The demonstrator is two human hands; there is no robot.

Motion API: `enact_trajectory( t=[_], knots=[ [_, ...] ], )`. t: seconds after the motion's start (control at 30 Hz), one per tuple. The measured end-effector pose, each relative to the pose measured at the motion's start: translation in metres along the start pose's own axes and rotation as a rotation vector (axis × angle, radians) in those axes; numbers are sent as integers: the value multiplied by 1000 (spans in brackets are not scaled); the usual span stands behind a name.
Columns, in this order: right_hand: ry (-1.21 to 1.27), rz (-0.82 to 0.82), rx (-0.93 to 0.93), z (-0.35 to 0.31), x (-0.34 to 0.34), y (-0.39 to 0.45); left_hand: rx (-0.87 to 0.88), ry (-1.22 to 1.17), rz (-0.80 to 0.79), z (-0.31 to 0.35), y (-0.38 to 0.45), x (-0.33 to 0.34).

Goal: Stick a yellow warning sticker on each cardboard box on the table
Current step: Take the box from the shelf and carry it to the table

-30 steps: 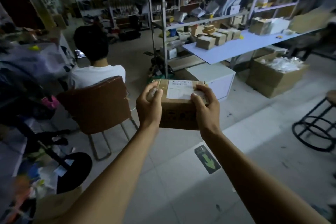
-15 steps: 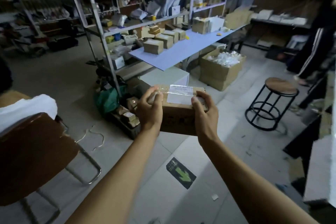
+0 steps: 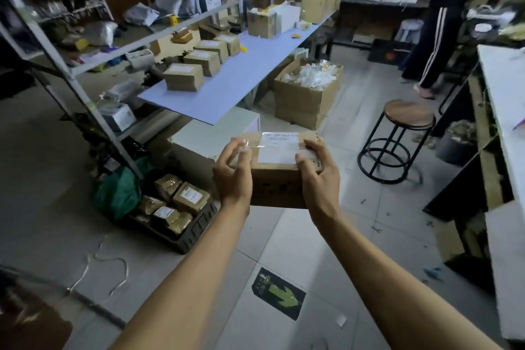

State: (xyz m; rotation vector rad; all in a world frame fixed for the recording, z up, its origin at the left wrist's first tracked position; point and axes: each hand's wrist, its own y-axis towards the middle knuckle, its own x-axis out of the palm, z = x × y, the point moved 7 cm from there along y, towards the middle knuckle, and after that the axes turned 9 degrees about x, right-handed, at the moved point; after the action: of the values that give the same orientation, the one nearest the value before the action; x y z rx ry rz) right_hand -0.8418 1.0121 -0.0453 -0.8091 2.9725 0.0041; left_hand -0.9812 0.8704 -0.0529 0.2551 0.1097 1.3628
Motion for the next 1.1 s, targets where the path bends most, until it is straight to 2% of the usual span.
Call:
enact_trajectory(
  t=[0.27,0.37,0.5,0.9,1.1],
  knots=[
    [46,94,49,37,-14,163,-61,-13,-79,-63,94,138],
    [48,99,88,42,-28,231,-114,-4,-124,-80,126,199],
    [36,44,102,36,-34,316,-135,15,-107,-96,177,266],
    [-30,-38,159,45,-1,531,-185,-23,-25,-162,323,393],
    [-103,-42,108,41,33,654,-197,-44,-41,-199,424,460]
  ],
)
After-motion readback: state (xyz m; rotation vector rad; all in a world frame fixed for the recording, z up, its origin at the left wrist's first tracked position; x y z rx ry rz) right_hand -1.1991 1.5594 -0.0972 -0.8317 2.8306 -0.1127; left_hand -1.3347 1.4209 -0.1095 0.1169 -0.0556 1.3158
